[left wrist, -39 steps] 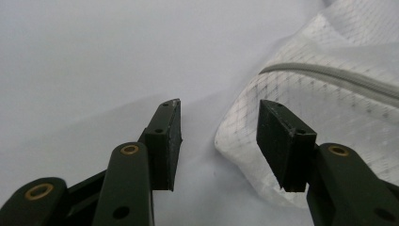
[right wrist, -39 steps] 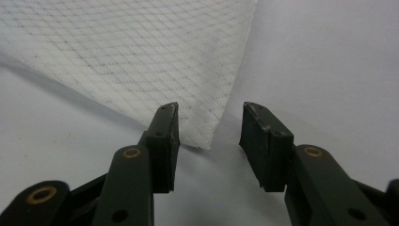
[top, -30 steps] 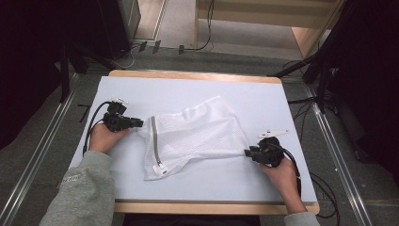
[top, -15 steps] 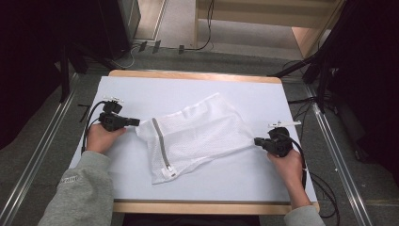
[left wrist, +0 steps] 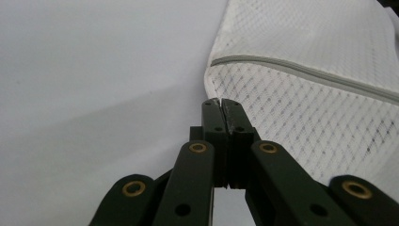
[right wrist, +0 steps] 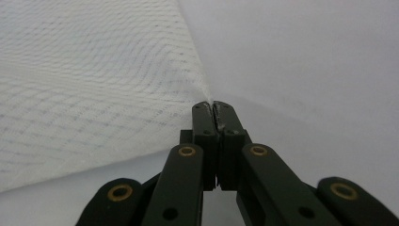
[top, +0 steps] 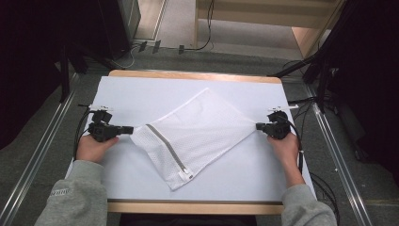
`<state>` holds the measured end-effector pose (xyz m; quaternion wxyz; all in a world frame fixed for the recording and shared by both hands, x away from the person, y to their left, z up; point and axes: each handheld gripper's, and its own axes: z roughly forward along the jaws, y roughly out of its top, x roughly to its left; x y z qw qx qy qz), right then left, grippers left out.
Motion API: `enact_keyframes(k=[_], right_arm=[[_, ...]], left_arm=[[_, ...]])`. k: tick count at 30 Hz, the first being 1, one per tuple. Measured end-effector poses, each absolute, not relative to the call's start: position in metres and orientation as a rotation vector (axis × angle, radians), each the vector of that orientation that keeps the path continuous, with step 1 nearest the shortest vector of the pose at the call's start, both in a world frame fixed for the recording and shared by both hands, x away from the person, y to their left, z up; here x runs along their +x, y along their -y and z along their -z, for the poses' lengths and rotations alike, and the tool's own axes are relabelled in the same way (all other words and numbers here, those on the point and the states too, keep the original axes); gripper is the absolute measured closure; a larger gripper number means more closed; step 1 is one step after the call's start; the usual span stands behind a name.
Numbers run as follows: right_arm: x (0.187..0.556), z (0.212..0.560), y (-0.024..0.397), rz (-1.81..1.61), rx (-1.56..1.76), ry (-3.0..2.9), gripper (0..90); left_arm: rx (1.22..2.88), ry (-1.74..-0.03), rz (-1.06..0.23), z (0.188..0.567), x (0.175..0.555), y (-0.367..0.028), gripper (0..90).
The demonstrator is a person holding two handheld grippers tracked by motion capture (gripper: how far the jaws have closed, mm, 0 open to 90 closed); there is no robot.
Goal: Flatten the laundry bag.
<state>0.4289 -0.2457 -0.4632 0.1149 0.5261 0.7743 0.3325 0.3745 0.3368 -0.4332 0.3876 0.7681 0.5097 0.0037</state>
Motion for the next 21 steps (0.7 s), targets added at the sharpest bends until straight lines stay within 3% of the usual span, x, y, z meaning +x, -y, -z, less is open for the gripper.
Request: enact_keyframes(k=[11,14,21], right_arm=[[0.464,0.470,0.231,-0.957,1.520,-2.280,89.8],[0.464,0.469,0.228,-0.961,1.509,-2.287,88.3],[0.445,0.451,0.234,-1.041,1.523,-2.239,72.9]], left_arm=[[1.997,-1.266,0.043,0.434,0.330,-0.328,89.8],[1.986,-1.274,0.017,0.433,0.329,-0.331,85.6],[1.955,-1.250,-0.081,0.416,0.339,-0.337,74.0]])
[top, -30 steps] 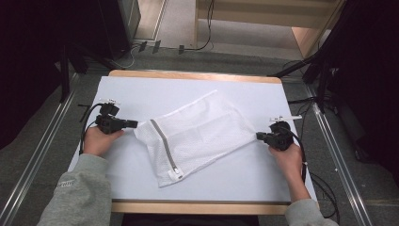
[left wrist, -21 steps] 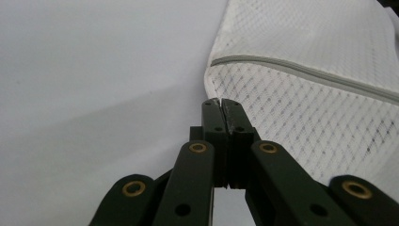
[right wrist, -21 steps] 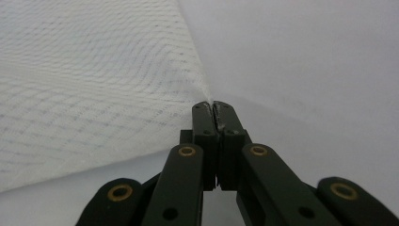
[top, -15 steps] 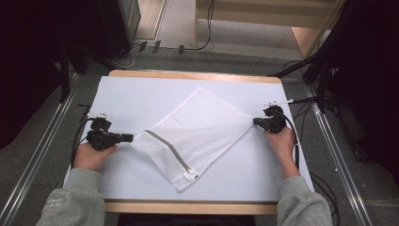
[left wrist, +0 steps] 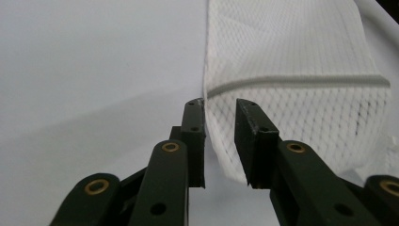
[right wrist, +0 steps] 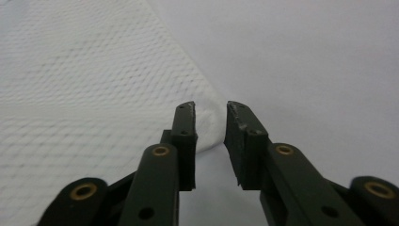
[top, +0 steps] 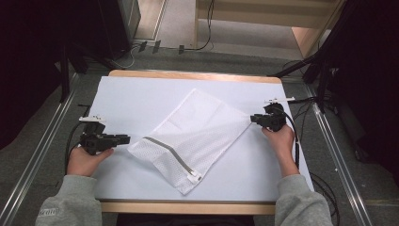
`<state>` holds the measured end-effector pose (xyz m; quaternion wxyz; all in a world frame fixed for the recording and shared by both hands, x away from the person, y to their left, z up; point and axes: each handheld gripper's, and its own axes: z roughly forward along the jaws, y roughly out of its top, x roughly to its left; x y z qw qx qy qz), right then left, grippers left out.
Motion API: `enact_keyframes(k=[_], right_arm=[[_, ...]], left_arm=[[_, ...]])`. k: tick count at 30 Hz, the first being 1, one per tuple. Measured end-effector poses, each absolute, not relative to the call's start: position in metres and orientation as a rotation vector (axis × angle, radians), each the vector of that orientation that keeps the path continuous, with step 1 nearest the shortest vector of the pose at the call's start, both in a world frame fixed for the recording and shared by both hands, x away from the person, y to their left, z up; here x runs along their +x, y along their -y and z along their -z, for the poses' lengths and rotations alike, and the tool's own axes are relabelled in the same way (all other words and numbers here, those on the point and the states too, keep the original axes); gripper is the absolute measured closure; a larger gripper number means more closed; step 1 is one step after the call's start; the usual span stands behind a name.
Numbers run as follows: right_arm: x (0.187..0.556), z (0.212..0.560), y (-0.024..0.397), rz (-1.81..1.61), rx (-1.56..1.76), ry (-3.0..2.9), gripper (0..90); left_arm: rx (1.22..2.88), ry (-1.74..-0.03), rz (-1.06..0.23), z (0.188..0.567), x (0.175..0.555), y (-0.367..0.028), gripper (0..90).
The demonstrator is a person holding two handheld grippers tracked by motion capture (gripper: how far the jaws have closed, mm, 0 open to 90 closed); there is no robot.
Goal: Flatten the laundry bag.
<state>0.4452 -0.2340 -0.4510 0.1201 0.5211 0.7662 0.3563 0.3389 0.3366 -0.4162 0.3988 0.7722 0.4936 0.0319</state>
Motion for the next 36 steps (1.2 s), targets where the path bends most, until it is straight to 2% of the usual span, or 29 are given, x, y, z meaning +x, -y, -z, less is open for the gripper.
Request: enact_keyframes(k=[11,18,26,30,36], right_arm=[[0.385,0.442,0.210,-1.101,1.409,-2.314,69.9],[0.361,0.445,0.197,-1.122,1.379,-2.340,67.7],[0.347,0.450,0.189,-1.117,1.374,-2.359,65.6],[0.344,0.453,0.186,-1.121,1.377,-2.363,64.4],[0.341,0.457,0.176,-1.105,1.358,-2.382,62.4]], left_arm=[[2.043,-1.155,-0.014,0.415,0.389,-0.299,69.8],[2.084,-1.150,0.003,0.424,0.421,-0.274,68.8],[2.124,-1.165,0.022,0.443,0.446,-0.256,68.0],[2.166,-1.149,-0.024,0.449,0.452,-0.248,61.2],[2.132,-1.120,0.010,0.455,0.454,-0.243,62.8]])
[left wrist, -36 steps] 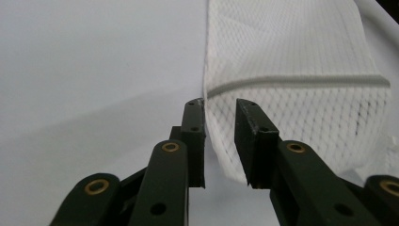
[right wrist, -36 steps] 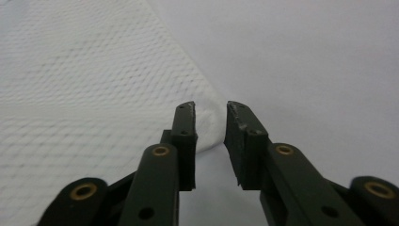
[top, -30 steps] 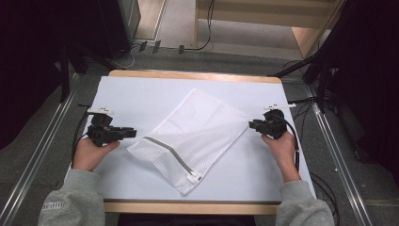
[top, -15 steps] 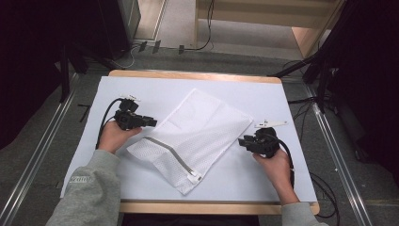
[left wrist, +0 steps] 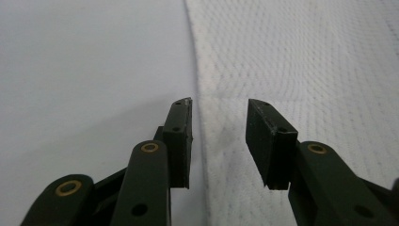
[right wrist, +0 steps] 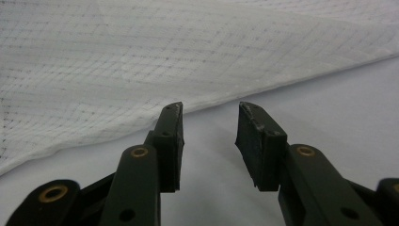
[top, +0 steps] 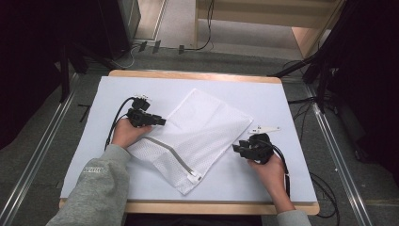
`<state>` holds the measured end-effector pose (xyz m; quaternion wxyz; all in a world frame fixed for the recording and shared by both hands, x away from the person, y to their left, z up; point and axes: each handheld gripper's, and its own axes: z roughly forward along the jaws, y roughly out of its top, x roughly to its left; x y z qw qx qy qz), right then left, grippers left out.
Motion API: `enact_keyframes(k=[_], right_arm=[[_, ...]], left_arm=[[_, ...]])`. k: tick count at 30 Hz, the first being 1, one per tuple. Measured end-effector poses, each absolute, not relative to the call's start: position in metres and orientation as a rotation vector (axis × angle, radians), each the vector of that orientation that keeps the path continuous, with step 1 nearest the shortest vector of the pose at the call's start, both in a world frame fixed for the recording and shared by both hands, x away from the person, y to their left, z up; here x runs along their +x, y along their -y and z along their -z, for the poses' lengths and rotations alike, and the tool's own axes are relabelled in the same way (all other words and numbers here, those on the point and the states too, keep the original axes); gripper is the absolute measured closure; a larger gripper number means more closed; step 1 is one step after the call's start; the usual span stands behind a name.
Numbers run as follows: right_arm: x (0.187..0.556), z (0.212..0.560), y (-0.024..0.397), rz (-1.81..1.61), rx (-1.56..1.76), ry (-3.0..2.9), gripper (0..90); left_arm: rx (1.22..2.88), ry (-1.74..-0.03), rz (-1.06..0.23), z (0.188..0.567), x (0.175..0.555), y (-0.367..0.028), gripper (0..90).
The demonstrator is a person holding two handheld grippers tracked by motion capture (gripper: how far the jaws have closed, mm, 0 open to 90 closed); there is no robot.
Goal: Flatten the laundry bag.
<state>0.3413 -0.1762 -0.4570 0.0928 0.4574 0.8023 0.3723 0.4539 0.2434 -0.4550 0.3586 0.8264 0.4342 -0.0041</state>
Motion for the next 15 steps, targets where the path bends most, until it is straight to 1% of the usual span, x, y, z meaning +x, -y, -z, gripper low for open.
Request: enact_keyframes(k=[3,4,7,8,11,15], right_arm=[[0.343,0.458,0.172,-1.108,1.348,-2.384,62.3],[0.343,0.459,0.170,-1.107,1.349,-2.386,62.3],[0.345,0.460,0.164,-1.106,1.344,-2.390,61.9],[0.346,0.461,0.163,-1.108,1.338,-2.396,61.6],[0.347,0.462,0.157,-1.107,1.325,-2.401,60.1],[0.348,0.463,0.153,-1.098,1.311,-2.404,58.8]], left_arm=[[2.145,-1.105,0.016,0.456,0.453,-0.238,69.1],[2.155,-1.103,0.009,0.456,0.452,-0.237,73.2],[2.154,-1.099,0.058,0.459,0.452,-0.235,87.6],[2.161,-1.098,0.058,0.458,0.452,-0.235,89.5],[2.167,-1.108,0.071,0.456,0.452,-0.237,90.0],[2.087,-1.162,0.034,0.448,0.452,-0.251,90.0]])
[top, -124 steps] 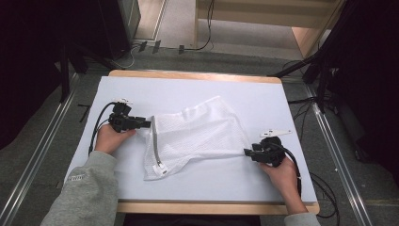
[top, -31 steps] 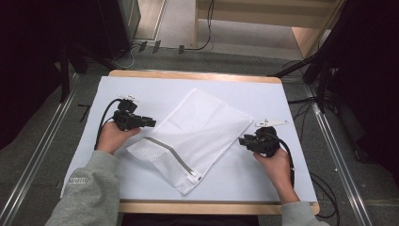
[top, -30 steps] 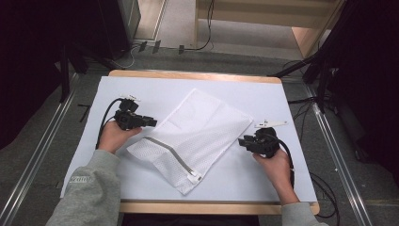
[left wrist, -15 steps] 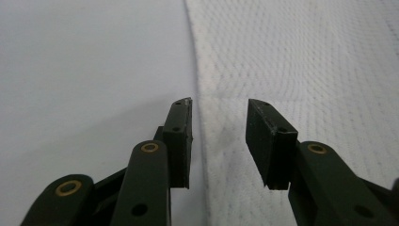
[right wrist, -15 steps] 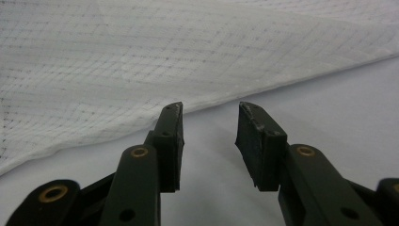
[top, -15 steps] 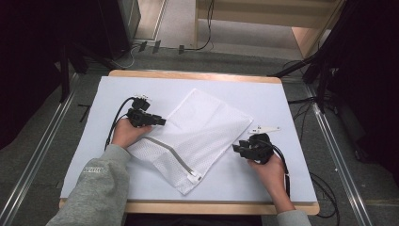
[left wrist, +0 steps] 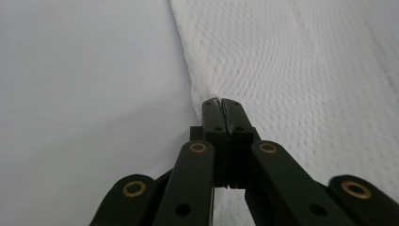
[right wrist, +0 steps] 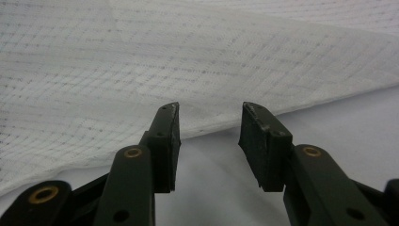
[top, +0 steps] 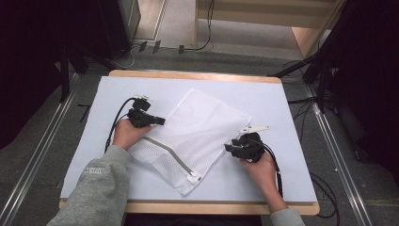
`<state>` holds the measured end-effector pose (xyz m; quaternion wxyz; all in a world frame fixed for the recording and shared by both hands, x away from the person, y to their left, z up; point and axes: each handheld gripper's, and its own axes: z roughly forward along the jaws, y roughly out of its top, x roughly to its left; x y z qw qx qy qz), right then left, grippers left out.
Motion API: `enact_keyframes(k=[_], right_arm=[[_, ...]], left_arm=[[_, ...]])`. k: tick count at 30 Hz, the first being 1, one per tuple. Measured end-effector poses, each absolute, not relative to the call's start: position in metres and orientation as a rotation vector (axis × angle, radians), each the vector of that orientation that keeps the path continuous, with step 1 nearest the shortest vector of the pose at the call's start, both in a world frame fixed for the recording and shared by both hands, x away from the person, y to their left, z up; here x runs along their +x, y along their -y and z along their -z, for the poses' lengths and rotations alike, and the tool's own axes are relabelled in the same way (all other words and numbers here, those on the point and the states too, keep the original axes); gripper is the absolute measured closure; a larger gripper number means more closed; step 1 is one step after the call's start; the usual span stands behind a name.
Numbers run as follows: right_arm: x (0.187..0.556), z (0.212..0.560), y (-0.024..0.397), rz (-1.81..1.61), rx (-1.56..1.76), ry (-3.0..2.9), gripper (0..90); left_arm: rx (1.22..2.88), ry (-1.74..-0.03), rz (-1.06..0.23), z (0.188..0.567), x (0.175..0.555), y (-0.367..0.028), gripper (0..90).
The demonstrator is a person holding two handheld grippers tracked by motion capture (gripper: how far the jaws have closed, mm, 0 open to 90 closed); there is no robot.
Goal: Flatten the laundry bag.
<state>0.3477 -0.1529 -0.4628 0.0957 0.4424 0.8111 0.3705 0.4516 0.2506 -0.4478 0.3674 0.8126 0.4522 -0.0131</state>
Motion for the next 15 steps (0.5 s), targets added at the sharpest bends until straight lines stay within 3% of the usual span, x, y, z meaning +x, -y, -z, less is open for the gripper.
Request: enact_keyframes(k=[15], right_arm=[[0.349,0.462,0.135,-1.131,1.276,-2.425,58.1]], left_arm=[[2.028,-1.276,0.001,0.448,0.444,-0.280,90.0]])
